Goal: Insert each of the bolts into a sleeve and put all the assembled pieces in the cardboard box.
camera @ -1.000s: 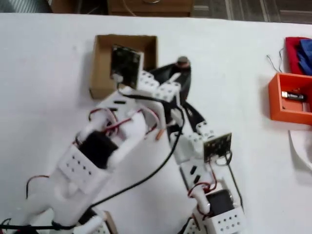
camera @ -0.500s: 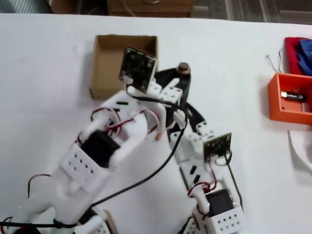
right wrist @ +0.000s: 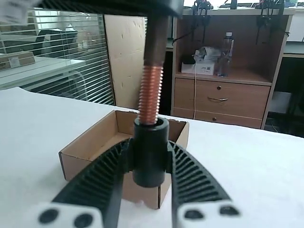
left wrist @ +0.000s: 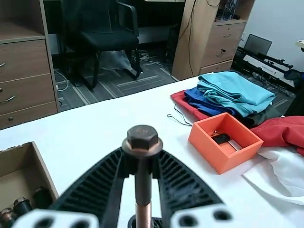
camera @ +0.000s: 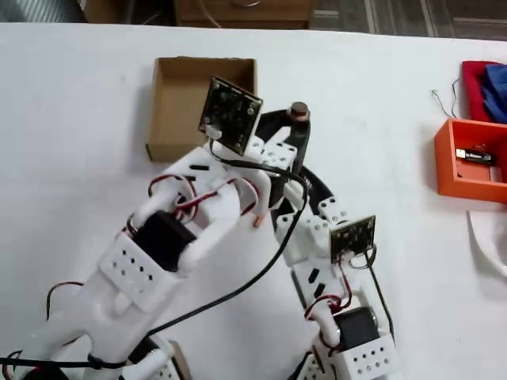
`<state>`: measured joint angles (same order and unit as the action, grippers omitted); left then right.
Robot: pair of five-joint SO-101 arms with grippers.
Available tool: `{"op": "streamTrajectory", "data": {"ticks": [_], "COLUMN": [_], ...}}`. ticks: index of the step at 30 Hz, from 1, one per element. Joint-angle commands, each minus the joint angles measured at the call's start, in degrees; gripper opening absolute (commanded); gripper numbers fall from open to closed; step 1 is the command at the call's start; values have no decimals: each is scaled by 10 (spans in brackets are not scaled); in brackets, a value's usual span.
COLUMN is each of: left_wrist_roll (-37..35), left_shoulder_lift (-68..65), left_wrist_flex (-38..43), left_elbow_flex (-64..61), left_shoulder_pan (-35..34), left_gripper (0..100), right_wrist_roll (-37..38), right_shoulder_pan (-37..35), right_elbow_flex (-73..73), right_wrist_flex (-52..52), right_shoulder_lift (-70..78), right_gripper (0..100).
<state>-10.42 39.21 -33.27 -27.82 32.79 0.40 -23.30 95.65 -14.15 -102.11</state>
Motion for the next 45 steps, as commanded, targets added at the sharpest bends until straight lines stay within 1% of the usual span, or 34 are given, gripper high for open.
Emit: {"op": "streamTrajectory", "data": {"ticks": [1,6,11,14,17,19,26,31,37,45], "left_wrist_roll": [4,0,-1,-10,-43,-50,-50,-53,-53,-54], "left_shoulder_lift": [3,3,3,3,4,4,4,8,4,9], "left_wrist_flex": [4,9,74,87,84,84,77,39,37,41], "left_elbow_flex": [29,28,-9,-25,-27,-27,-28,-28,-29,-93], "left_shoulder_pan": [-11,-22,-19,-18,-21,-21,-21,-22,-23,-21], "left_gripper": [25,25,25,25,25,25,25,25,25,25], "right_wrist_roll": [-4,-4,-4,-4,-4,-4,-4,-4,-4,-4], "right_shoulder_pan": [-2,-3,-3,-3,-3,-3,-3,-3,-3,-3], "right_elbow_flex": [-2,-2,-2,-2,-2,-2,13,13,13,13], "right_wrist_flex": [12,12,12,12,12,12,13,16,16,16], "right_shoulder_lift": [-10,-10,-10,-9,-9,-9,-9,-9,-9,-9], "right_gripper": [22,22,22,22,22,22,22,22,22,22]}}
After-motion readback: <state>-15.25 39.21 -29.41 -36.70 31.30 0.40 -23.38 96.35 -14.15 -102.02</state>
